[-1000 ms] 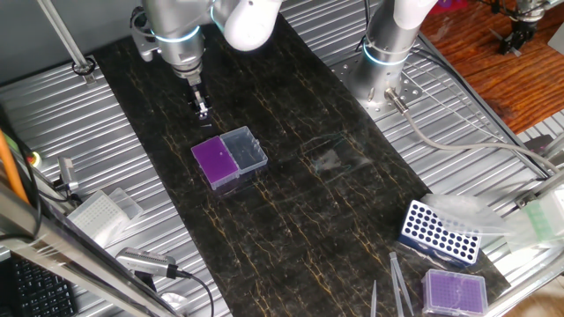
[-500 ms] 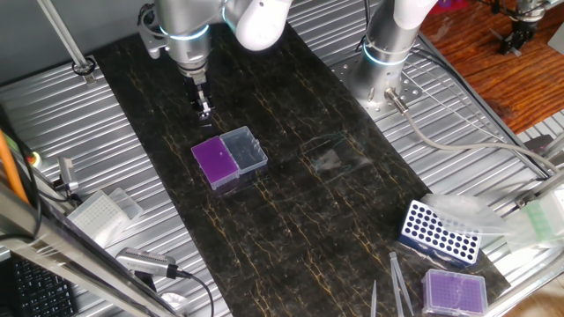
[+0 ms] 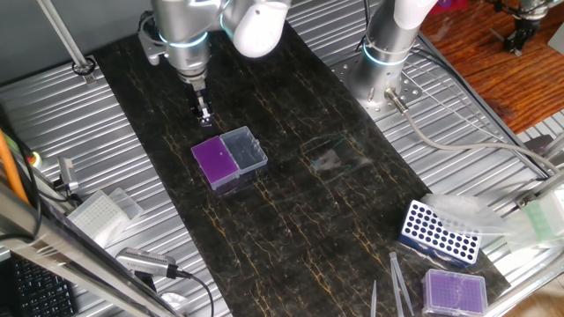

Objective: Insert a small pipette tip into the holder for small pipette tips

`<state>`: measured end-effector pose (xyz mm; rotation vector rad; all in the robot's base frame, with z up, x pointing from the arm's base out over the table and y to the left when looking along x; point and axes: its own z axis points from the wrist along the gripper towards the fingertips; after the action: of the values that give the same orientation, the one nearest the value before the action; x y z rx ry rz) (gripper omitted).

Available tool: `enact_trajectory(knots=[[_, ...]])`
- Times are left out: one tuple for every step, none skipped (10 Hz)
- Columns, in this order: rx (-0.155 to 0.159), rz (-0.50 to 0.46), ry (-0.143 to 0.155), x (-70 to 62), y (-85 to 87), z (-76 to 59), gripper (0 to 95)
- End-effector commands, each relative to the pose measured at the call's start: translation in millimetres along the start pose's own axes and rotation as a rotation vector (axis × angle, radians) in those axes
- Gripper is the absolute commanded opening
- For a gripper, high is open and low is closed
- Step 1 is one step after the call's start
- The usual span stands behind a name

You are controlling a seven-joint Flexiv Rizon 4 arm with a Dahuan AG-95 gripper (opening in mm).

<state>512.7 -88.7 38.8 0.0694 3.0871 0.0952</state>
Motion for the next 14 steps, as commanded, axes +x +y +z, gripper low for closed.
enact_trajectory(knots=[[-0.002,-0.003,-0.005,4.1,0.0,3.2,0.0],[0.0,-0.006,-0.006,5.9,0.0,3.9,0.0],[0.001,-0.009,-0.007,6.3,0.0,4.3,0.0],[0.001,-0.002,-0.007,6.3,-0.1,4.7,0.0],[0.0,-0.002,-0.006,6.3,-0.1,4.8,0.0],[-0.001,-0.003,-0.006,6.3,-0.2,4.9,0.0],[-0.001,-0.003,-0.005,6.3,-0.2,5.3,0.0],[-0.001,-0.005,-0.005,6.2,-0.4,6.0,0.0],[-0.001,-0.005,-0.005,6.1,-0.6,7.5,0.0],[-0.001,-0.006,-0.005,6.1,-0.8,8.8,0.0],[-0.003,-0.006,-0.006,6.0,-1.1,10.0,0.0],[-0.004,-0.007,-0.006,6.0,-1.2,10.4,0.0],[-0.005,-0.009,-0.007,6.0,-1.3,10.9,19.0],[-0.005,-0.01,-0.007,6.0,-1.3,11.0,19.0]])
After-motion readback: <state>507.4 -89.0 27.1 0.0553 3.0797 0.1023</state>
